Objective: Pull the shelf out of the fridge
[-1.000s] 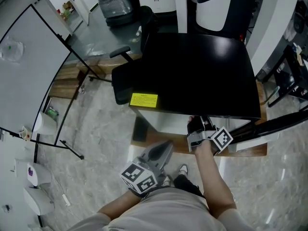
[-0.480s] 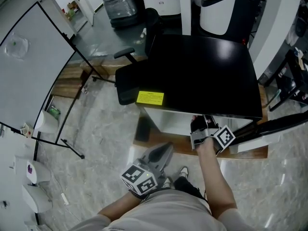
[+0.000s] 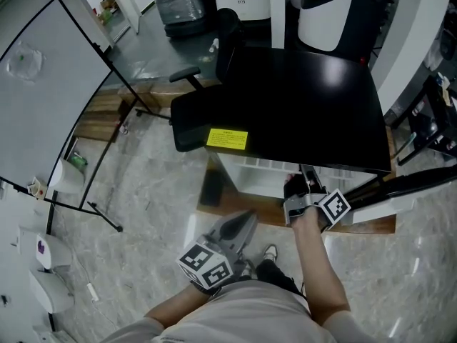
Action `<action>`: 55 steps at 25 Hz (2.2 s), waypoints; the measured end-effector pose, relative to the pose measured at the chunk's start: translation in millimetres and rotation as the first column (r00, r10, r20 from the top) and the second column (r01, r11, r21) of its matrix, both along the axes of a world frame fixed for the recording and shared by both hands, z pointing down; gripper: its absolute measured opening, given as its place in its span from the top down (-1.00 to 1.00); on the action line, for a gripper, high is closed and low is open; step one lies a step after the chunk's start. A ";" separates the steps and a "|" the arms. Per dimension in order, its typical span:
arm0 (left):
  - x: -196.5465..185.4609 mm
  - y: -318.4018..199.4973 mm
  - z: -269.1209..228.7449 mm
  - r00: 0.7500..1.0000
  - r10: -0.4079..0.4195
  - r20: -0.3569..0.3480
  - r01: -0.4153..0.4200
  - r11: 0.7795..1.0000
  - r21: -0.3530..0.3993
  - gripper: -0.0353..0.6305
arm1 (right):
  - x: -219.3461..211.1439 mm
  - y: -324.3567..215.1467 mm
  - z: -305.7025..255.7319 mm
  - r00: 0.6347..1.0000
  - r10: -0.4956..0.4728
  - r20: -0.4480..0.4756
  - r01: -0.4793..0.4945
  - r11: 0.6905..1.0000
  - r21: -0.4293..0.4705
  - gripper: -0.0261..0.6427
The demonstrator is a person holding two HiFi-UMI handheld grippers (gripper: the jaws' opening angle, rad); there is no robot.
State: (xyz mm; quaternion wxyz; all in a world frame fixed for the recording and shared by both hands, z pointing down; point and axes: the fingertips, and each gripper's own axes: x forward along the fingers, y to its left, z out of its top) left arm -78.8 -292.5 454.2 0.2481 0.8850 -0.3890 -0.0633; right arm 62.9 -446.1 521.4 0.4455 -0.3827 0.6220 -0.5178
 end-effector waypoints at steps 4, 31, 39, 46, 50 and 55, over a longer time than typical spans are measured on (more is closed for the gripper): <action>-1.1 5.7 -1.9 1.000 0.014 0.001 -0.014 1.000 0.014 0.88 | -1.8 6.6 -1.0 1.000 0.006 0.000 -0.006 1.000 -0.009 0.79; -25.1 90.1 -6.6 0.987 0.140 -0.080 -0.136 0.989 0.048 0.88 | -11.6 142.5 -2.5 0.998 0.063 0.004 -0.063 0.998 -0.007 0.79; -14.5 118.6 -1.1 0.977 0.187 -0.108 -0.184 0.982 0.033 0.88 | -15.4 196.1 2.6 0.998 0.064 0.000 -0.064 0.998 -0.024 0.79; -2.8 142.6 -1.2 0.971 0.219 -0.093 -0.217 0.976 0.036 0.88 | -16.1 229.3 -5.3 0.999 0.052 0.001 -0.052 0.998 -0.028 0.79; 8.4 160.0 -3.4 0.972 0.222 -0.079 -0.219 0.974 0.051 0.88 | -14.8 251.2 -8.1 1.000 0.025 0.005 -0.025 1.000 -0.018 0.79; 16.2 180.1 -5.2 0.975 0.211 -0.071 -0.207 0.977 0.053 0.88 | -16.4 275.0 -11.8 1.000 -0.002 0.012 0.002 1.000 -0.009 0.79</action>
